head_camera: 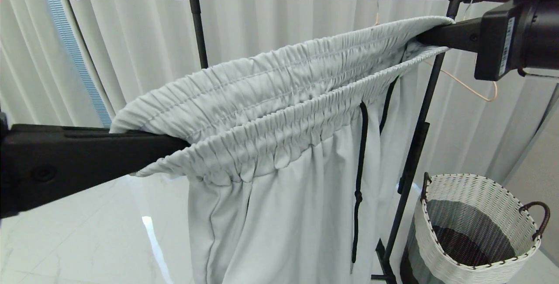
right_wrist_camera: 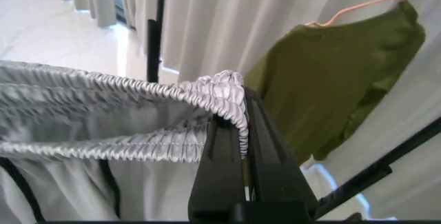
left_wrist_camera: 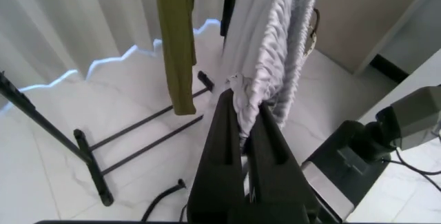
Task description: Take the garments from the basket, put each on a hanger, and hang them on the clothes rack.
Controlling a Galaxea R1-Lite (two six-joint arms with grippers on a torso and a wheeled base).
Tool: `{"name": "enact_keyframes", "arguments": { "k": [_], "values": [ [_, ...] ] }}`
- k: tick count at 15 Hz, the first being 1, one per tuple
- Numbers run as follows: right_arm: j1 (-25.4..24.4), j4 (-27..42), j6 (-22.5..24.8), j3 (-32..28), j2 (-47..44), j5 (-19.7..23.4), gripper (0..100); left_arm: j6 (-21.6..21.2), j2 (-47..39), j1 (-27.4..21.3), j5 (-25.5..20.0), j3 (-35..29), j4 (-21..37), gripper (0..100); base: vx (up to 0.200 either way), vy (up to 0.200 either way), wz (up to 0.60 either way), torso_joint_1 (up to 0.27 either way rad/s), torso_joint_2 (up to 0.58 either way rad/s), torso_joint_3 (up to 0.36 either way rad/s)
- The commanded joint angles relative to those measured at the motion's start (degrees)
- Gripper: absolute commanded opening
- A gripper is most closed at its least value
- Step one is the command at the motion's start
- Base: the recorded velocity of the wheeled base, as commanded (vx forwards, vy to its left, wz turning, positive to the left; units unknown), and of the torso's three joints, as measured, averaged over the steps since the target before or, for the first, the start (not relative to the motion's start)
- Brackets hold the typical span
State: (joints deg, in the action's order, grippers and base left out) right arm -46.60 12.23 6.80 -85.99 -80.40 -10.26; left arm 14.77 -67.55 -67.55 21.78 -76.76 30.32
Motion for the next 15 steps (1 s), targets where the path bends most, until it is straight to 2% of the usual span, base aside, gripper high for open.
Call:
{"name": "enact_keyframes", "arguments": {
  "k": [1,2,3,4,5,7,9,10,11,15],
  "values": [
    [6.4,4.8,1.3,-2.0,1.9,0.1,0,-2.6,-0.7,3.3,-0.5,-2.5,0.0,0,0.000,0.000,0.00,0.000,0.00,0.000],
    [7.0,5.6,1.4,-2.2,2.2,0.2,0,-3.0,-0.9,4.2,-0.8,-2.8,0.0,0,0.000,0.000,0.00,0.000,0.00,0.000],
    [9.3,10.4,1.5,-4.7,3.2,0.2,0,-6.4,-2.3,9.3,-3.3,-4.5,-0.2,0,0.000,0.000,0.00,0.000,0.00,0.000],
    [10.8,16.9,1.3,-6.4,5.4,0.5,0,-10.4,-4.2,15.5,-8.6,-6.4,-0.5,0,0.000,0.000,0.00,0.000,0.00,0.000],
    [10.8,20.4,1.2,-6.1,7.2,0.8,0,-11.8,-5.1,18.4,-11.2,-7.3,-1.1,0,0.000,0.000,0.00,0.000,0.00,0.000],
    [10.3,26.9,0.6,-4.9,10.3,1.3,0,-12.2,-7.4,19.6,-11.7,-6.6,-5.2,0,0.000,0.000,0.00,0.000,0.00,0.000],
    [6.5,30.7,0.5,-0.4,13.8,2.0,0,-11.8,-7.6,19.6,-11.7,-0.9,-9.4,0,0.000,0.000,0.00,0.000,0.00,0.000],
    [5.2,29.1,0.3,1.2,14.2,1.9,0,-11.9,-7.2,19.4,-11.7,1.9,-12.3,0,0.000,0.000,0.00,0.000,0.00,0.000],
    [5.2,26.9,0.3,1.3,13.9,1.9,0,-12.0,-7.1,19.2,-11.8,1.8,-13.6,0,0.000,0.000,0.00,0.000,0.00,0.000],
    [4.9,24.8,0.3,1.4,12.8,2.0,0,-11.9,-7.0,18.7,-11.9,-0.2,-13.7,0,0.000,0.000,0.00,0.000,0.00,0.000]
  ]
}}
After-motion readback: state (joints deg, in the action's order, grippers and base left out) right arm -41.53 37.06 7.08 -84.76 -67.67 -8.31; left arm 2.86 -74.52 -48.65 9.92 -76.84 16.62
